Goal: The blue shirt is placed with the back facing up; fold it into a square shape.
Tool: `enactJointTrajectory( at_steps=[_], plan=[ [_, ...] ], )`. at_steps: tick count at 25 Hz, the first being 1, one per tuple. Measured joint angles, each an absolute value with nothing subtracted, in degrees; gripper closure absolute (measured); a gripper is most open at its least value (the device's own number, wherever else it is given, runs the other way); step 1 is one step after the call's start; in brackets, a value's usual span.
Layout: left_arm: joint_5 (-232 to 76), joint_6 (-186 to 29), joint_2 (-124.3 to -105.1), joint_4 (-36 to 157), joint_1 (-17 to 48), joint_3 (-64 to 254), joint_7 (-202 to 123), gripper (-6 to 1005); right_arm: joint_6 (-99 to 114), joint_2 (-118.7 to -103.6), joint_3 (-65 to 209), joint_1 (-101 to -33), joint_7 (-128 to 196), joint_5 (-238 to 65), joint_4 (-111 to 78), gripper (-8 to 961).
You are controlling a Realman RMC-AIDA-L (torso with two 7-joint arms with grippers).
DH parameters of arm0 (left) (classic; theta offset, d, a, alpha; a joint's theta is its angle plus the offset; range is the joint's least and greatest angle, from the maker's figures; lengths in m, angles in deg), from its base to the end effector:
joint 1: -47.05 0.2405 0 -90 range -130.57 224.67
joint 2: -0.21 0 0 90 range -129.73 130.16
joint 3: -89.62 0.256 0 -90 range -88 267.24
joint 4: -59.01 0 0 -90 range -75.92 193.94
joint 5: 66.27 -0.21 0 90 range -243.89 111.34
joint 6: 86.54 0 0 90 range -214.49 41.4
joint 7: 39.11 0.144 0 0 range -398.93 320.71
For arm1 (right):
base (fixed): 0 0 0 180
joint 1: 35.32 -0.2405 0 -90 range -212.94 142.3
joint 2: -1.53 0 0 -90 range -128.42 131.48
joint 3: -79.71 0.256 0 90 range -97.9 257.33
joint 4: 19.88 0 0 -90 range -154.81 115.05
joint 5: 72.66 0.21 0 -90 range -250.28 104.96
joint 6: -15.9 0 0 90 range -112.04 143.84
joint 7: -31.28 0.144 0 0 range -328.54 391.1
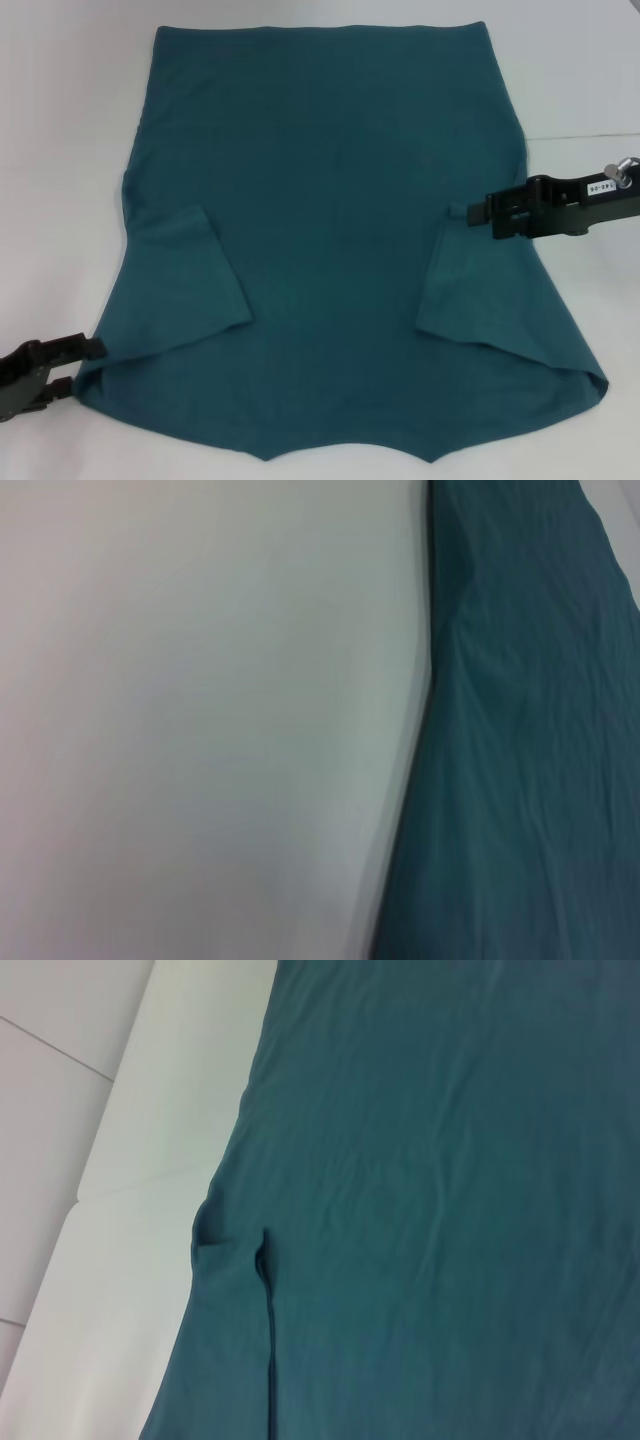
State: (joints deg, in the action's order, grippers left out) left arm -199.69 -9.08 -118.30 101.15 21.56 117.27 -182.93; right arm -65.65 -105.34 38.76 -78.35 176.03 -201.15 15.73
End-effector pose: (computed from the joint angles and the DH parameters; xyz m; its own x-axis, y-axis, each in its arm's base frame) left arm -0.3535 0.3151 0.0306 -0.1796 0.8400 0.5120 0.9837 0.1579 0.0859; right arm 0.2558 0.4100 0.0720 0.1865 -0.9055 -0.3813 -0.9810 -0.1926 -0.0223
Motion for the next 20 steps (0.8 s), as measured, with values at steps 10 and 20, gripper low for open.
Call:
enactJointTrajectory(
  at_steps=[10,20],
  plan=[
    [-199.46,-6.86,-118.53,99.95,20.33,119.23,-182.71,187,-65.70,-105.31,38.85,-78.19,175.96,-201.15,15.72,373],
    [-199.31,-5.42,-118.53,98.94,18.64,119.52,-182.50,187,-65.96,-105.26,38.85,-78.19,175.94,-200.99,15.71,374]
  ],
)
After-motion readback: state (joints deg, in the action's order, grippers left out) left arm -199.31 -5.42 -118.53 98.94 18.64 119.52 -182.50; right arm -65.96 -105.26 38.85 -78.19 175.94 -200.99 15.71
